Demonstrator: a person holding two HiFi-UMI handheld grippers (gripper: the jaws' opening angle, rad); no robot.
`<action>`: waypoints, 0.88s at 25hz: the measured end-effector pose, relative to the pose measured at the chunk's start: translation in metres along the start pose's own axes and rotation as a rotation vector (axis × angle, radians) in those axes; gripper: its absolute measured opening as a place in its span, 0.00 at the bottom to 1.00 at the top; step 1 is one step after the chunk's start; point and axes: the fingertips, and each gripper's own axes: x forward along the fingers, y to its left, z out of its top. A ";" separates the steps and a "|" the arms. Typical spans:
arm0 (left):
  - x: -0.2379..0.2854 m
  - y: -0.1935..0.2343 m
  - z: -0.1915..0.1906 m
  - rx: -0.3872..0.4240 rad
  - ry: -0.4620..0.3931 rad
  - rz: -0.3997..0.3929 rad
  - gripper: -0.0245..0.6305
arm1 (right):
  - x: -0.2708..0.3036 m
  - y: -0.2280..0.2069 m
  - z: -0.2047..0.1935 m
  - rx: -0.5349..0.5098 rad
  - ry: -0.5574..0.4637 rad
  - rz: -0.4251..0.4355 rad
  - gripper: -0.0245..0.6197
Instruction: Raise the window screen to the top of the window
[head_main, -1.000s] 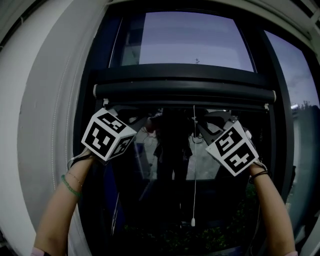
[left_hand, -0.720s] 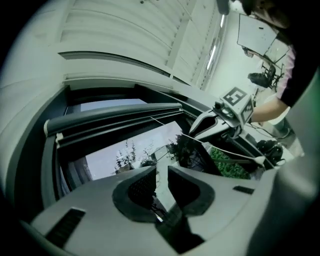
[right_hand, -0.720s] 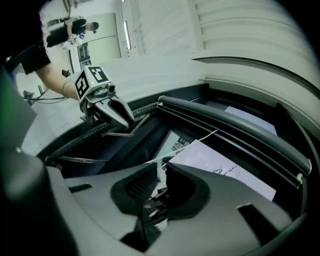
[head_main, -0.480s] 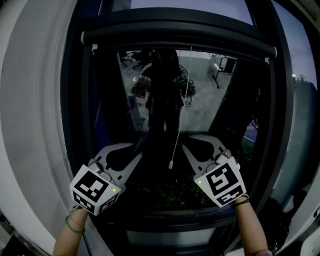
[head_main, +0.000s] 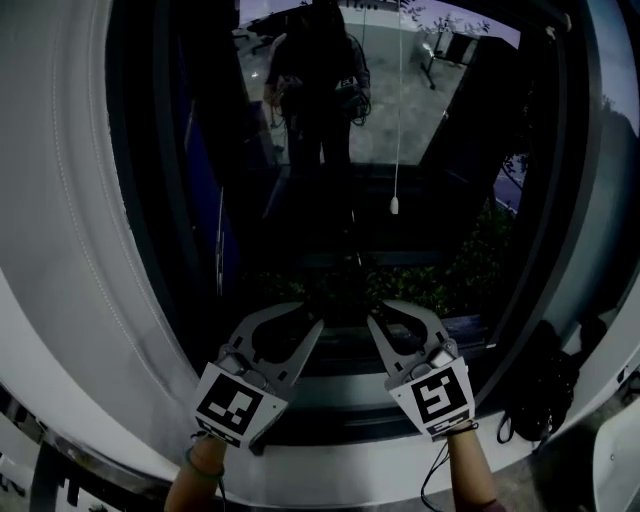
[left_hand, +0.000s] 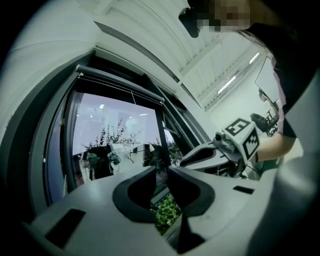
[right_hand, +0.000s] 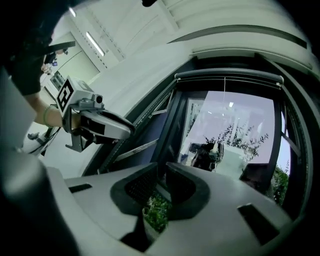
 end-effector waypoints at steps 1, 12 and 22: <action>-0.003 -0.009 -0.010 -0.021 0.007 -0.004 0.15 | -0.007 0.013 -0.009 0.021 0.011 0.003 0.12; -0.060 -0.156 -0.053 -0.284 0.071 -0.012 0.15 | -0.157 0.107 -0.057 0.258 0.073 0.009 0.12; -0.150 -0.336 -0.039 -0.398 0.222 0.063 0.15 | -0.339 0.186 -0.074 0.424 0.150 0.096 0.12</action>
